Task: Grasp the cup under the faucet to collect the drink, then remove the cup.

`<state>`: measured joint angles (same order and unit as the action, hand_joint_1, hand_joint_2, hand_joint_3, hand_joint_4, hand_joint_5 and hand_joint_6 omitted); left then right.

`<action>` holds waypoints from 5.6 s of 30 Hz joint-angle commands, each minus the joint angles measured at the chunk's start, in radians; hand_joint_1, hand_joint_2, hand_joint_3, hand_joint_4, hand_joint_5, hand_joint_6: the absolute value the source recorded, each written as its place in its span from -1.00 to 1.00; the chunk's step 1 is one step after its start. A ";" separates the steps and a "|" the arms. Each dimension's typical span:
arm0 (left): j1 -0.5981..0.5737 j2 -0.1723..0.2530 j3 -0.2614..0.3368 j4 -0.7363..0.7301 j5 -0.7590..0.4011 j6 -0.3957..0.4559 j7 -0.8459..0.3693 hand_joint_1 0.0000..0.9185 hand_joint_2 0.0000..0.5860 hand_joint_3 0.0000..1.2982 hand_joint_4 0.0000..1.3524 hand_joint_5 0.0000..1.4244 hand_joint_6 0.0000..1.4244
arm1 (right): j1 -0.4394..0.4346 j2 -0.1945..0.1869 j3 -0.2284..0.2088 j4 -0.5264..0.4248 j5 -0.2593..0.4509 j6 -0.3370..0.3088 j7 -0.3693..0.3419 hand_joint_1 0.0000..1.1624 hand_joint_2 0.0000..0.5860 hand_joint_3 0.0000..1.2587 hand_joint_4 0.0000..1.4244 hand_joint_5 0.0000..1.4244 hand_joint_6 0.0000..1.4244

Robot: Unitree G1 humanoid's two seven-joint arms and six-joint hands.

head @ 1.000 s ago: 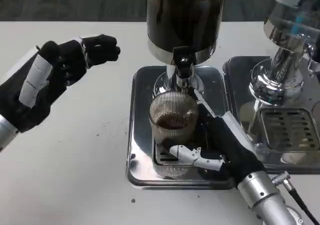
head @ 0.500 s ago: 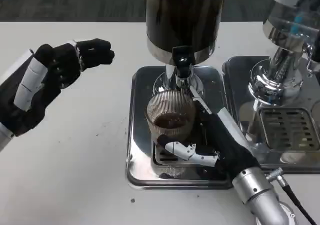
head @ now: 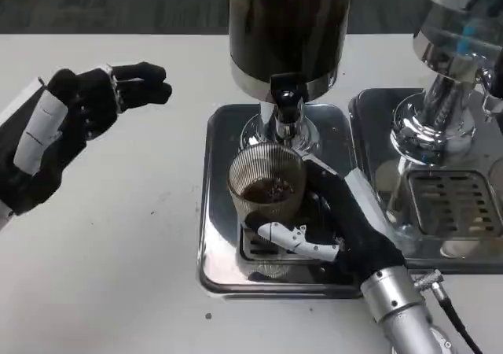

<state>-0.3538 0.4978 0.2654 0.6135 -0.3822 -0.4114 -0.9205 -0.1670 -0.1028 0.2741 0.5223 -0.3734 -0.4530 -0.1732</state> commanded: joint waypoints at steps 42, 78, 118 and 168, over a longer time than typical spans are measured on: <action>0.010 -0.012 -0.083 0.029 0.088 -0.084 -0.009 -1.00 -0.45 -0.45 -0.50 -0.63 -0.80 | 0.144 0.055 -0.057 -0.071 -0.136 -0.177 -0.435 0.28 -0.32 -0.03 0.06 0.18 0.46; 0.038 0.125 -0.245 0.040 0.427 -0.560 0.226 -1.00 -0.46 -0.73 -0.89 -0.93 -0.93 | 0.329 0.052 -0.135 -0.370 -0.113 -0.169 -0.348 0.26 -0.28 0.04 0.10 0.25 0.58; 0.331 0.259 -0.262 -0.391 0.294 -0.557 0.212 -1.00 -0.50 -0.73 -0.88 -0.94 -0.94 | 0.527 0.046 -0.112 -0.634 -0.077 -0.174 -0.145 0.30 -0.32 0.07 0.10 0.26 0.62; 0.478 0.329 -0.148 -0.465 0.320 -0.621 0.248 -1.00 -0.50 -0.77 -0.94 -1.00 -0.99 | 0.553 0.049 -0.131 -0.678 -0.051 -0.168 -0.093 0.30 -0.32 0.10 0.12 0.30 0.64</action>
<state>0.1161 0.8081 0.1081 0.1513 -0.0625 -1.0376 -0.6845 0.3964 -0.0588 0.1470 -0.1258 -0.4457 -0.5940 -0.2580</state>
